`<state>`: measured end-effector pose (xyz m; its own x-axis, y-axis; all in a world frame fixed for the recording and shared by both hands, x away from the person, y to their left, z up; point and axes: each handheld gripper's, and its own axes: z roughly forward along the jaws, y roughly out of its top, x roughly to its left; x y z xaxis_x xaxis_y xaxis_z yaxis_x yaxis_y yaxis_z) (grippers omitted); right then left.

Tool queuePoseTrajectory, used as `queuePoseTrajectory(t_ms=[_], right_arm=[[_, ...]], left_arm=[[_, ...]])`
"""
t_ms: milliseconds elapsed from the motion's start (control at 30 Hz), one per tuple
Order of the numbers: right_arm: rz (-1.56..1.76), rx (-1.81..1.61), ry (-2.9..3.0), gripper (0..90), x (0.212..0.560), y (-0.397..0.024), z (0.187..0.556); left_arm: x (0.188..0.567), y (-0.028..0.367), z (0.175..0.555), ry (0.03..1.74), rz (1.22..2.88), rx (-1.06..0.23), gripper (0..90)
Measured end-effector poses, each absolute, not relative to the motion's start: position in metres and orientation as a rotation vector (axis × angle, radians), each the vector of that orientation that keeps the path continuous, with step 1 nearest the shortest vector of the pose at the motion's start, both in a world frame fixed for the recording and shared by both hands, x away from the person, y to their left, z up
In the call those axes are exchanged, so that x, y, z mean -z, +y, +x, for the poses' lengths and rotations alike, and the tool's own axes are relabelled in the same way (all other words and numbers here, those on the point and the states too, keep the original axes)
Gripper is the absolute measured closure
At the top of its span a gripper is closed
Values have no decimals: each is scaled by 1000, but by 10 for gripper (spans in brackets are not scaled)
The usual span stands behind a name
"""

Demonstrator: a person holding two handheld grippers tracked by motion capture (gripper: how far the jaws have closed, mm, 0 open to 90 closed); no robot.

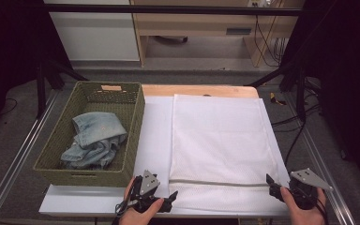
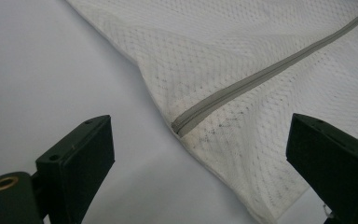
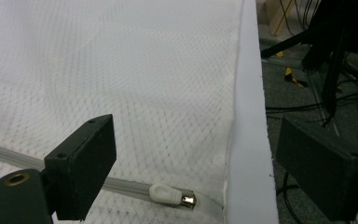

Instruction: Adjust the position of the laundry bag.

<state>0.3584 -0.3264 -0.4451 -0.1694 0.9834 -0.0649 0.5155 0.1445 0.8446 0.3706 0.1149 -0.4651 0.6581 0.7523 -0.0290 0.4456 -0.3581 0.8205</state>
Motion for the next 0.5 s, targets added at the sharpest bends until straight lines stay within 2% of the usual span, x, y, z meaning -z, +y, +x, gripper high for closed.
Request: queuePoseTrajectory(t_ms=[267,500], right_arm=[[1485,-909,1802,111,453,-331,363],[1465,-885,1806,60,451,-327,357]], left_arm=[[463,115,371,932,2022,-453,78],[465,116,368,944,2023,-457,81]])
